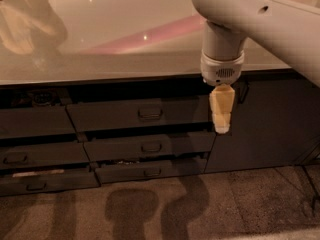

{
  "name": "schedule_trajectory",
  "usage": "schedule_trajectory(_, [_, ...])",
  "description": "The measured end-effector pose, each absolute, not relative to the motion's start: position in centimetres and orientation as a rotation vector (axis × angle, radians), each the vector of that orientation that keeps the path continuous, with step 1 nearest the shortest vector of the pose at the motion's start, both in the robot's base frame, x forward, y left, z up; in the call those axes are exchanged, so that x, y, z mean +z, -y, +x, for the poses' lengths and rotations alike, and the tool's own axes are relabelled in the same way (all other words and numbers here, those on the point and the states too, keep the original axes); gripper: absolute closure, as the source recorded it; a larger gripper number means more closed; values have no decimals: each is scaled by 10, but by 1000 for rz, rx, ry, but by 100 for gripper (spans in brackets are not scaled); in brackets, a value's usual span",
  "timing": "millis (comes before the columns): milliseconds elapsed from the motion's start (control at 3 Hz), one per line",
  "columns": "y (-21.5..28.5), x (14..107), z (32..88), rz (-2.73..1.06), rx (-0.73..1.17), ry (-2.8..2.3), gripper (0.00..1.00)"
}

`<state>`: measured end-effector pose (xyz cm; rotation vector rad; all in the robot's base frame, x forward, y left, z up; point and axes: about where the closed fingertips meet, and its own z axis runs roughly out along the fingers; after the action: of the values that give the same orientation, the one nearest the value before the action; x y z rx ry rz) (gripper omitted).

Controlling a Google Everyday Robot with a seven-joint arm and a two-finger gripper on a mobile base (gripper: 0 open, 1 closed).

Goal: Open top drawer

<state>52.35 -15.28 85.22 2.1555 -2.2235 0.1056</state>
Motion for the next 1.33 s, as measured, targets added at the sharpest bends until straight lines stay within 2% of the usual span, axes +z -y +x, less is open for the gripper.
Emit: schedule_trajectory(1333, [175, 848, 513, 2145, 109, 2405, 0])
